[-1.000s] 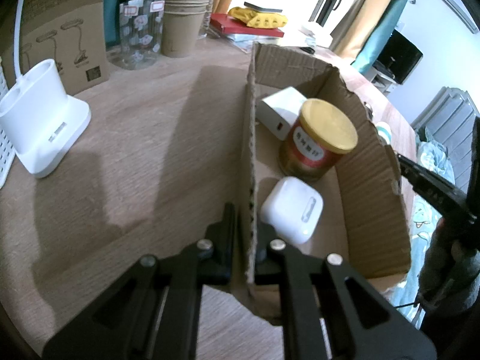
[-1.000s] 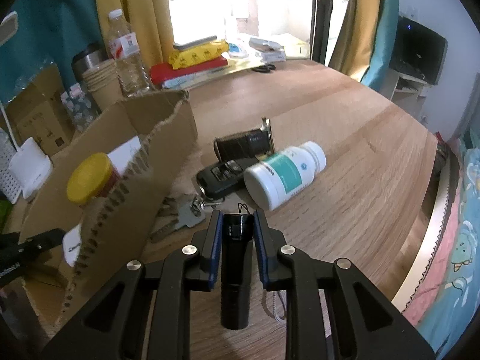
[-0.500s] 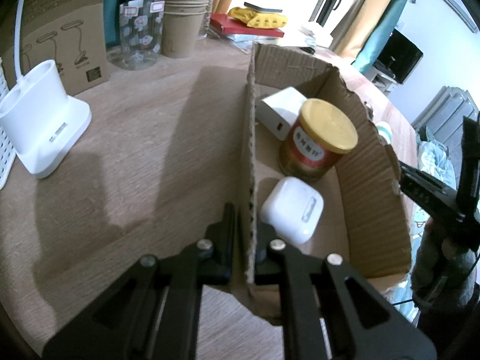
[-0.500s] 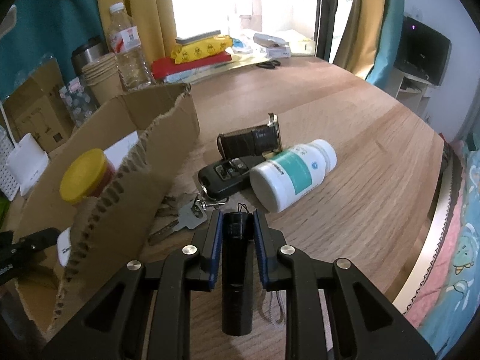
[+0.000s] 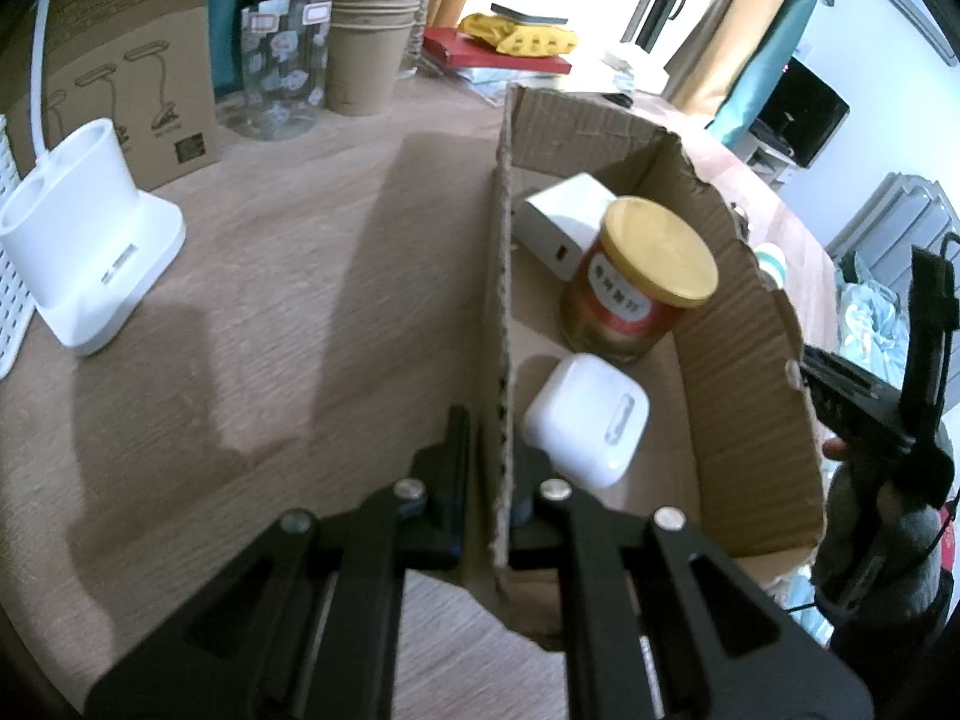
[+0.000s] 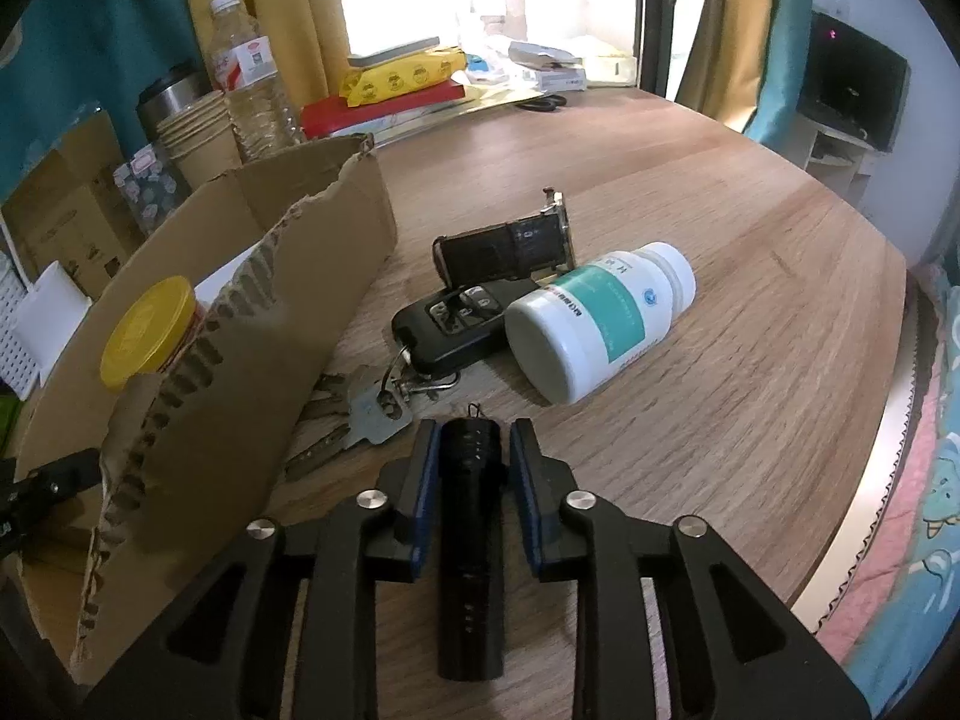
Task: Organize rigid objects
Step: 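Lift the flashlight off the table with the right gripper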
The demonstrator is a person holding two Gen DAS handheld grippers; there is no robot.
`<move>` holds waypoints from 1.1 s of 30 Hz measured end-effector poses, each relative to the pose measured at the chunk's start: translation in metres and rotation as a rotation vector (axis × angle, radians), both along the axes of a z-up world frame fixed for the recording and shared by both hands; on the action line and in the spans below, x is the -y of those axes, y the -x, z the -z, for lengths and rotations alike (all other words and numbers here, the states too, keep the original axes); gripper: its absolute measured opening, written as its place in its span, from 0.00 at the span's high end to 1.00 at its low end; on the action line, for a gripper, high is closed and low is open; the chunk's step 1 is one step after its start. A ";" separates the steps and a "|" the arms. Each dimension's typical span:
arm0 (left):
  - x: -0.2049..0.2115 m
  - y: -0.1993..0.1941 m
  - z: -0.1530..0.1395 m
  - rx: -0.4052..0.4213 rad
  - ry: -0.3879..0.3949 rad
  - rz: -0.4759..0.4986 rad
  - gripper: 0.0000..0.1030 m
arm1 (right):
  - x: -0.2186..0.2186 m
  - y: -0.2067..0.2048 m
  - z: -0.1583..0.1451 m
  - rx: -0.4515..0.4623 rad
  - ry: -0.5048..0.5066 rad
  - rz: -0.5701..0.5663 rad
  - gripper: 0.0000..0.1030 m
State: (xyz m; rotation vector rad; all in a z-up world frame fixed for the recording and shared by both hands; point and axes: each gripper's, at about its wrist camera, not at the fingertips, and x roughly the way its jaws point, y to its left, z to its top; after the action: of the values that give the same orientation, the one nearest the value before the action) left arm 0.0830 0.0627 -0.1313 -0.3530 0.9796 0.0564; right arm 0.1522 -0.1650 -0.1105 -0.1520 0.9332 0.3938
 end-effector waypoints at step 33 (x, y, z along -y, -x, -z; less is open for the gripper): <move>0.001 0.000 0.001 0.003 -0.002 0.002 0.92 | 0.002 0.033 -0.010 0.035 0.056 -0.041 0.79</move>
State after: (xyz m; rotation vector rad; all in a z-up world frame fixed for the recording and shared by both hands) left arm 0.0827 0.0622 -0.1323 -0.3502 0.9772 0.0556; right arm 0.1190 -0.1669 -0.1005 -0.2284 0.9084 0.4017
